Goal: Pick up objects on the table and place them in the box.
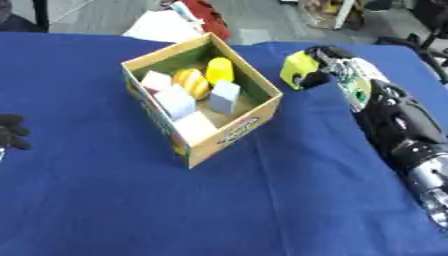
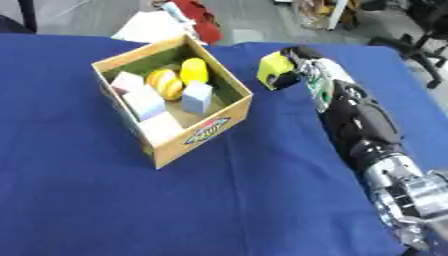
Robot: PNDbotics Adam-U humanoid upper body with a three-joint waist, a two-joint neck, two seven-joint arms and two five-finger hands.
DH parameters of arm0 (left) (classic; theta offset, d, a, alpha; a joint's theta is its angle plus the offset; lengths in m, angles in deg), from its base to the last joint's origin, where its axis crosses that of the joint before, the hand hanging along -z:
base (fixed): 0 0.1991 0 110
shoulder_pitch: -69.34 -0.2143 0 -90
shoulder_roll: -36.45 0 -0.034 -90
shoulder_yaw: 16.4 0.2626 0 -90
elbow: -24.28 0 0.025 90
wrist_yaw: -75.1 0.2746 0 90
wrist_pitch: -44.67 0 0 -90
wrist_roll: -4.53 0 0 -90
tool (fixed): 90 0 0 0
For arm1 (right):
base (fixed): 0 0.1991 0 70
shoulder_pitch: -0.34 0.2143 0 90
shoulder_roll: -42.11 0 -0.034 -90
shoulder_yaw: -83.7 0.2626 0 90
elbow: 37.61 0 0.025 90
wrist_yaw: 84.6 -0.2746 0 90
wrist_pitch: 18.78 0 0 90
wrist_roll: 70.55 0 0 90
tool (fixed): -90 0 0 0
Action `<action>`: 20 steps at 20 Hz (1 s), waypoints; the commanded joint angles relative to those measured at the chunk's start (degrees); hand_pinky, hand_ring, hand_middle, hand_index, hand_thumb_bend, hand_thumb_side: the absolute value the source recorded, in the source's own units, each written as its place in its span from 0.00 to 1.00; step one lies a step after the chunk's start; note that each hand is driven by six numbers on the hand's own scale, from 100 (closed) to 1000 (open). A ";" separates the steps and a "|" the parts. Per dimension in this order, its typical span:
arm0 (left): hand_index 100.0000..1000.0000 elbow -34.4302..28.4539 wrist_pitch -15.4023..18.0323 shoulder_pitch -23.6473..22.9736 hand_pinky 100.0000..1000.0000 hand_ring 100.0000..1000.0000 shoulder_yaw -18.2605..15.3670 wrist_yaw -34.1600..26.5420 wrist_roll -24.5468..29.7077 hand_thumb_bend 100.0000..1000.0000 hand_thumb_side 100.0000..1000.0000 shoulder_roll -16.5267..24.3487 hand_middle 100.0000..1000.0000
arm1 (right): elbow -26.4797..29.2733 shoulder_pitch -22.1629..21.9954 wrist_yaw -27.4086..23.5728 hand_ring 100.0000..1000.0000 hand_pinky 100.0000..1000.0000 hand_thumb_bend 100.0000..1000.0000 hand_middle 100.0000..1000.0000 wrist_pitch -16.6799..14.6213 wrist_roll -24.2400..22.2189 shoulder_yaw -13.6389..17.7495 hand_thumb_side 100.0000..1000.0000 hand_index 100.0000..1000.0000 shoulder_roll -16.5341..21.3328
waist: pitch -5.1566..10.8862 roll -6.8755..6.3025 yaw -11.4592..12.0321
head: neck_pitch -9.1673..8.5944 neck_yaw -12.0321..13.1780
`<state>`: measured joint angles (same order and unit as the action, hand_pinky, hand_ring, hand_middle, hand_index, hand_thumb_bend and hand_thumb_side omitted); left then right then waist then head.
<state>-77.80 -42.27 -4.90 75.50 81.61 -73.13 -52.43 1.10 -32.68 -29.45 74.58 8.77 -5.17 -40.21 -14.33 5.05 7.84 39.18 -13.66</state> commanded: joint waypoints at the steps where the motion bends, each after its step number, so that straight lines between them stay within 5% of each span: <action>1: 0.76 -0.55 0.05 0.49 0.72 0.54 -0.35 -0.25 -0.09 0.00 0.69 0.39 0.57 | 5.26 1.36 -2.38 0.72 0.80 0.02 0.36 -2.02 1.39 -0.94 0.29 0.91 1.89 | 1.67 -1.08 -0.14 | -0.45 0.16; 6: 0.76 -0.52 0.03 0.31 0.72 0.54 -0.35 -0.32 -0.13 0.00 0.68 0.33 0.57 | 14.10 2.26 -7.35 0.71 0.78 0.00 0.36 -6.02 -1.31 -4.60 0.31 0.90 0.88 | 2.18 -1.10 -0.13 | -0.10 0.11; 12: 0.76 -0.52 0.07 0.32 0.72 0.54 -0.03 -0.53 0.14 0.00 0.68 -0.01 0.57 | 20.50 3.54 -12.74 0.74 0.81 0.00 0.41 -11.11 -10.99 -10.72 0.37 0.94 -3.44 | 2.68 -1.23 0.29 | 0.20 -0.16; 13: 0.76 -0.54 0.07 0.35 0.72 0.54 -0.01 -0.57 0.16 0.00 0.68 -0.08 0.57 | 20.29 3.70 -12.70 0.76 0.82 0.00 0.45 -11.47 -12.45 -11.36 0.42 0.96 -4.45 | 2.76 -1.27 0.45 | 0.16 -0.25; 17: 0.76 -0.52 0.05 0.39 0.72 0.54 0.06 -0.72 0.22 0.00 0.68 -0.30 0.57 | 19.63 4.00 -8.08 0.91 0.91 0.08 0.93 -12.88 -15.40 -12.99 0.53 1.00 -7.03 | 2.92 -1.41 0.85 | 0.03 -0.09; 20: 0.76 -0.48 0.03 0.13 0.72 0.54 -0.10 -0.74 0.09 0.00 0.68 -0.30 0.57 | 21.15 3.53 -5.77 0.94 0.91 0.09 1.00 -13.45 -13.63 -12.75 0.61 1.00 -7.08 | 3.07 -1.46 0.52 | 0.20 0.33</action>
<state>-77.73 -42.31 -5.12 75.52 81.20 -72.99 -53.21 20.60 -30.21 -36.35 61.41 -5.31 -18.20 -48.21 -13.22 4.87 8.33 39.28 -13.52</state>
